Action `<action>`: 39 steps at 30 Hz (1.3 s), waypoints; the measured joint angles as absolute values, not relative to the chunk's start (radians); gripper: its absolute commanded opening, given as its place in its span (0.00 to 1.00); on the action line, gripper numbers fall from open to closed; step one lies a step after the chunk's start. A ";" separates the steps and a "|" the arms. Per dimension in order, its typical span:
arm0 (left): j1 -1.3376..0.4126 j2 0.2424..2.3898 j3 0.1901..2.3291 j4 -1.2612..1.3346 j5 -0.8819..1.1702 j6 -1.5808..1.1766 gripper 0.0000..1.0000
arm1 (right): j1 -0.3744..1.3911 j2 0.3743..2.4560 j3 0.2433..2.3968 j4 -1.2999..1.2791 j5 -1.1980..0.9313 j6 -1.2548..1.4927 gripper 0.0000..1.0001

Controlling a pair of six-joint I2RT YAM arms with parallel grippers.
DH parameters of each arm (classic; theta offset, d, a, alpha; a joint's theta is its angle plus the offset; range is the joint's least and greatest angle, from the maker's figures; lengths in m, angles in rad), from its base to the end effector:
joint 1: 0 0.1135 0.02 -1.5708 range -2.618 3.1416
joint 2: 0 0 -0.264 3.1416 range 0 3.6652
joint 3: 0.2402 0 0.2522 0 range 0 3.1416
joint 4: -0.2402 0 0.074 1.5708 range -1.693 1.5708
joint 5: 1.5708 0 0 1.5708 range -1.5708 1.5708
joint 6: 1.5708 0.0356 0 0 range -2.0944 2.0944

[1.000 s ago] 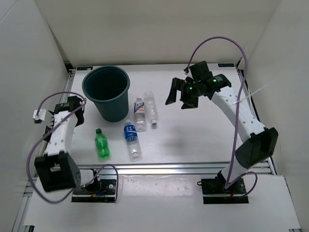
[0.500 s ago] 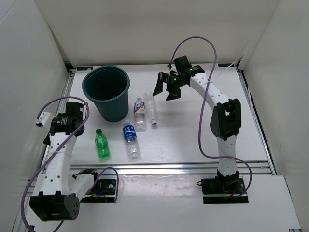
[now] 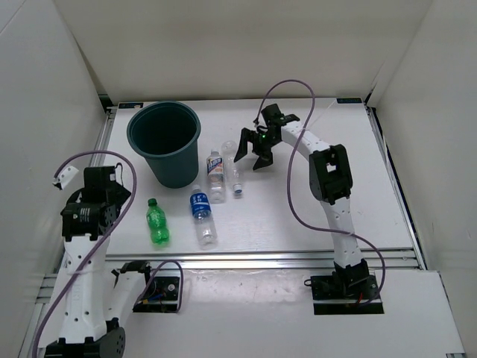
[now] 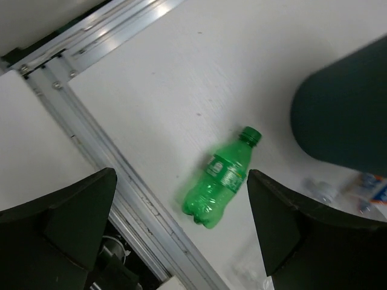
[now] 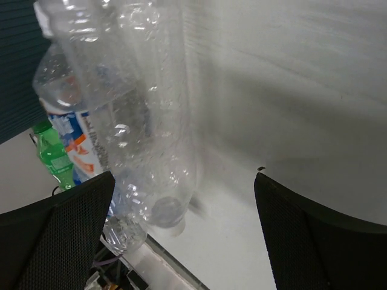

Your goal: Put the plastic bottles in the bin

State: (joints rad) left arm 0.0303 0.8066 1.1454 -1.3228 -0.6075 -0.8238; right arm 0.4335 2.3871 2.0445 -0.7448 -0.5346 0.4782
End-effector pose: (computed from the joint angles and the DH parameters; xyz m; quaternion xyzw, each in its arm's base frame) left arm 0.1049 0.0235 0.3561 -0.4571 0.7956 0.1574 0.3652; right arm 0.4569 0.2315 0.1759 -0.0423 0.9376 0.3319 0.0944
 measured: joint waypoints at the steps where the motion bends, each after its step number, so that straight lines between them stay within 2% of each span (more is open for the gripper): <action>1: 0.030 0.791 1.145 -1.298 -0.570 -0.785 1.00 | 0.434 2.413 2.057 -0.742 -0.542 0.478 1.00; 7: 0.030 0.660 1.143 -1.185 -0.402 -0.639 1.00 | 0.434 2.487 2.133 -0.713 -0.607 0.470 1.00; 13: 0.030 0.677 1.139 -1.186 -0.344 -0.596 1.00 | 0.434 2.525 2.165 -0.667 -0.680 0.487 0.99; 15: 0.030 0.688 1.136 -1.193 -0.336 -0.590 1.00 | 0.433 2.537 2.173 -0.647 -0.705 0.495 0.95; 20: 0.030 0.690 1.133 -1.205 -0.327 -0.583 1.00 | 0.432 2.574 2.179 -0.570 -0.781 0.536 0.75; 25: 0.030 0.689 1.109 -1.225 -0.328 -0.583 1.00 | 0.432 2.609 2.179 -0.500 -0.862 0.583 0.65; 31: 0.030 0.689 1.099 -1.239 -0.328 -0.582 1.00 | 0.422 2.613 2.145 -0.459 -0.908 0.603 0.44; 39: 0.030 0.674 1.085 -1.230 -0.329 -0.580 1.00 | 0.356 2.453 1.965 -0.480 -0.888 0.590 0.38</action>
